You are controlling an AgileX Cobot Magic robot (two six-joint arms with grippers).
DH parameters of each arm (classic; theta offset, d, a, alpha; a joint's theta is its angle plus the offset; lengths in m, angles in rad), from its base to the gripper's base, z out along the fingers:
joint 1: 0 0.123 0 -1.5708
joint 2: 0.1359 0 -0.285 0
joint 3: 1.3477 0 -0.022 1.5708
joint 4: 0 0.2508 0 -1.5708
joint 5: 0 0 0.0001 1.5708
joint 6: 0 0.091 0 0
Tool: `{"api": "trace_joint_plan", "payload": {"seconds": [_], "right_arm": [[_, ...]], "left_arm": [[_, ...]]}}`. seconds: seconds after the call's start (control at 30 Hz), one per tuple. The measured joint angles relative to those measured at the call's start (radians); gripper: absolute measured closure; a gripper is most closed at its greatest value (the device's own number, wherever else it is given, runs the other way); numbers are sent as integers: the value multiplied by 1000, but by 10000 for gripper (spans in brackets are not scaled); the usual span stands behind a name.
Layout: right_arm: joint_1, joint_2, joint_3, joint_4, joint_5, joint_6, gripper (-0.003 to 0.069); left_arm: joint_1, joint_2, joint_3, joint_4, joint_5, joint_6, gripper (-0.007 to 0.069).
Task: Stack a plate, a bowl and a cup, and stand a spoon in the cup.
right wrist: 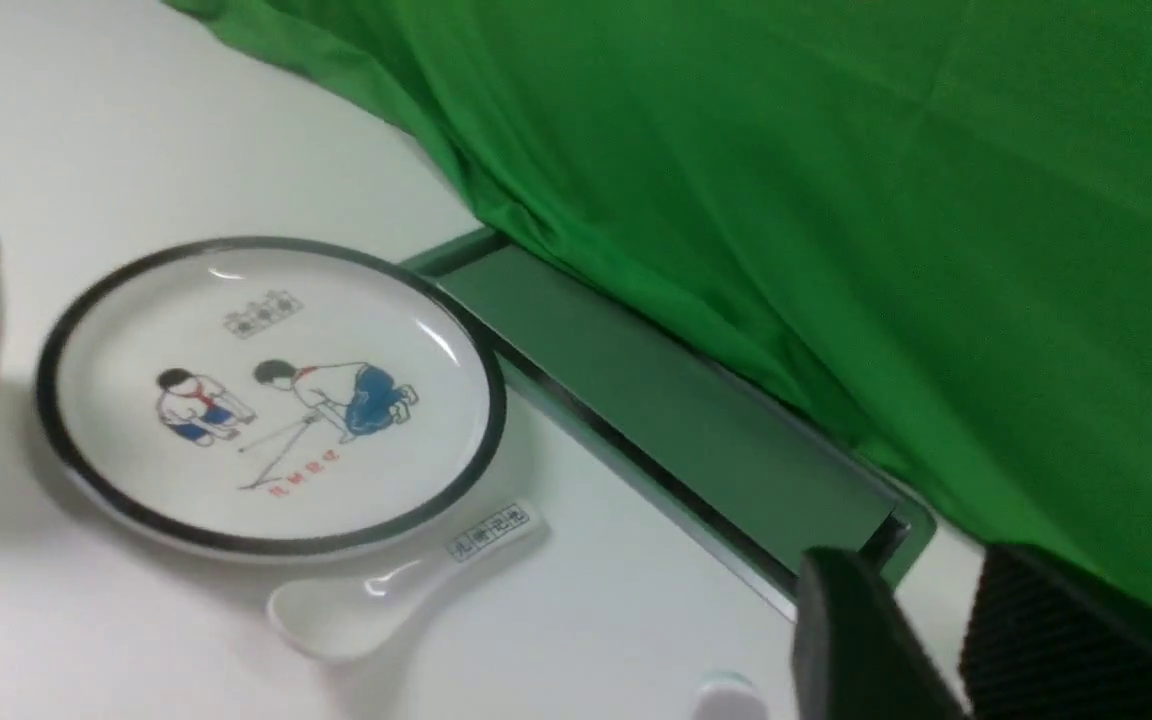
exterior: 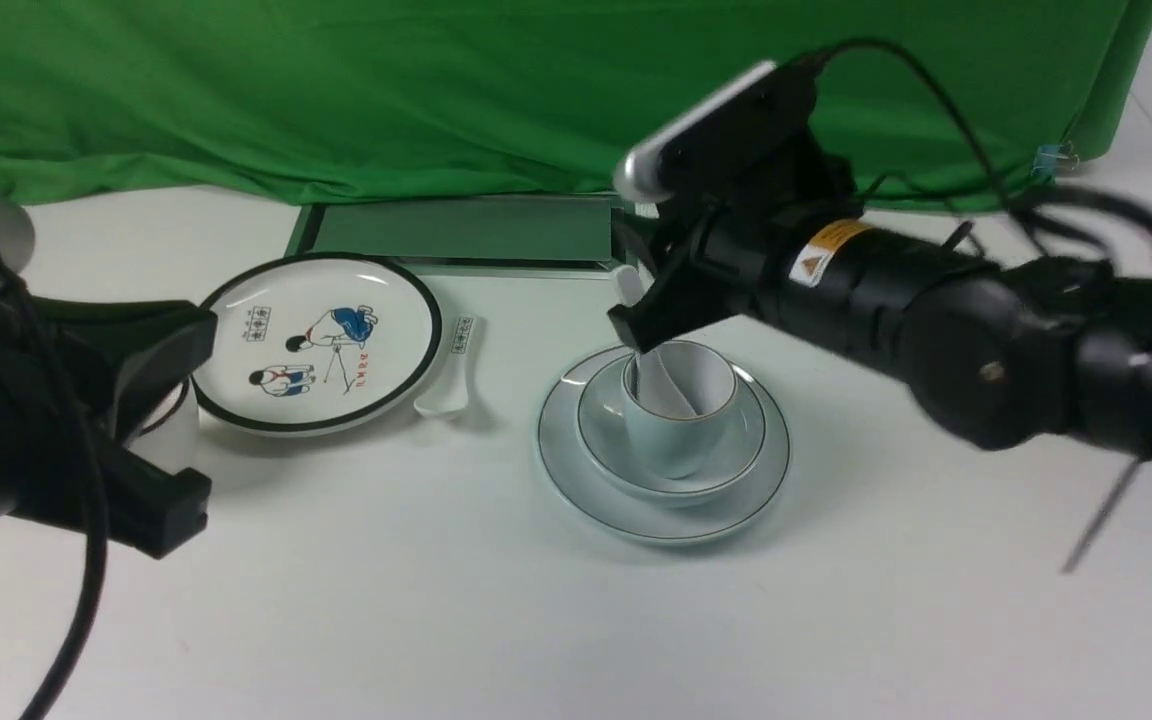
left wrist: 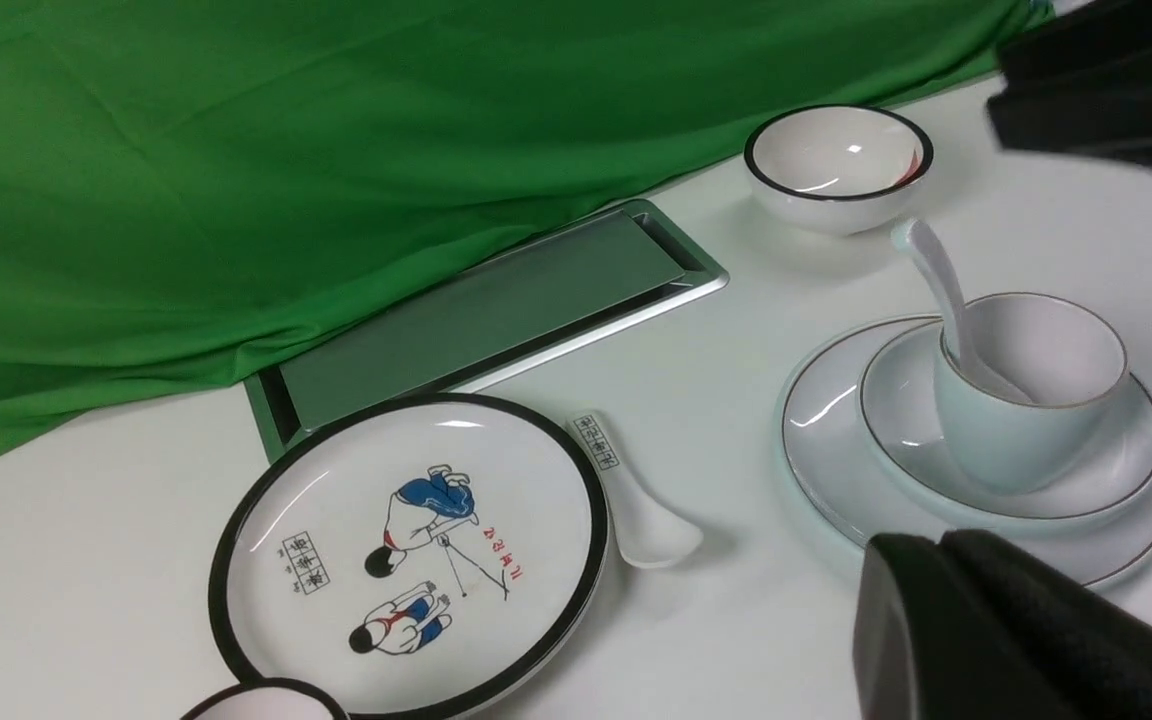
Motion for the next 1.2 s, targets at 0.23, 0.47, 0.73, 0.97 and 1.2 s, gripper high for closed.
{"api": "trace_joint_plan", "payload": {"seconds": [0.23, 0.47, 0.73, 0.97, 1.2], "right_arm": [[0, -422, 106, 0, 241, 15, 643], [0, -735, 491, -1, 110, 80, 646], [0, -835, 871, -3, -165, 136, 627], [0, -835, 1059, -2, -349, 114, 631], [-39, -958, 1097, 64, -413, 35, 648]], "left_arm": [[0, 0, 0, 0, 8, 0, 662], [0, 0, 0, -1, 8, 1, 662], [0, 0, 0, -3, 8, 4, 661], [0, 0, 0, -3, 9, 4, 661], [0, 0, 0, -7, 14, 4, 661]]}}
